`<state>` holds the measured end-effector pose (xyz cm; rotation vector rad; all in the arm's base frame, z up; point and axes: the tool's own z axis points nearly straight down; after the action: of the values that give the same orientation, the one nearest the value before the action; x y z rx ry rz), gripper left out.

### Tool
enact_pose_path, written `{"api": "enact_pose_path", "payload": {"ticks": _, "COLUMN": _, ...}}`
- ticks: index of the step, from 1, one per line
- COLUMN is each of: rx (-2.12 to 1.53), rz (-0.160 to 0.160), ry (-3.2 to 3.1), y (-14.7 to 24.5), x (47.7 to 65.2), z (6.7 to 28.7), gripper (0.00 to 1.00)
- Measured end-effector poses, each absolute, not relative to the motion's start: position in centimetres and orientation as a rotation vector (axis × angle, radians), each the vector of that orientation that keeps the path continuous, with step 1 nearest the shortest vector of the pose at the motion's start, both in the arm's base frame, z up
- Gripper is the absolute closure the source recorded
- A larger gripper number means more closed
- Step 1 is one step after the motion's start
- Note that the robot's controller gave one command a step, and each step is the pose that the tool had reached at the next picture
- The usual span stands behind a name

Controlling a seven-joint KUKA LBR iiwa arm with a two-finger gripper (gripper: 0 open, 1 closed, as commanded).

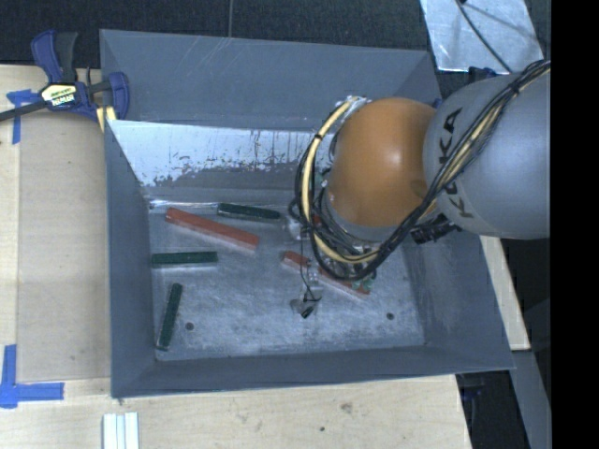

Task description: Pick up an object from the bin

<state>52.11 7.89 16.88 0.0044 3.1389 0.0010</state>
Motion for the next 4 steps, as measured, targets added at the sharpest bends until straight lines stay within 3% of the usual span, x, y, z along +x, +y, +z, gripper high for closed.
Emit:
{"api": "enact_pose_path", "payload": {"ticks": 1, "rx": -0.065, "rz": 0.001, "ry": 3.136, "y": 9.4, "x": 60.5, "z": 7.2, "gripper": 0.0}}
{"api": "enact_pose_path", "payload": {"ticks": 2, "rx": -0.062, "rz": 0.004, "ry": 3.126, "y": 9.4, "x": 60.7, "z": 7.9, "gripper": 1.0}}
{"api": "enact_pose_path", "payload": {"ticks": 3, "rx": -0.062, "rz": 0.001, "ry": 3.137, "y": 9.4, "x": 60.4, "z": 7.6, "gripper": 0.0}}
{"api": "enact_pose_path", "payload": {"ticks": 4, "rx": -0.17, "rz": 0.006, "ry": 3.128, "y": 15.7, "x": 60.3, "z": 7.2, "gripper": 0.0}}
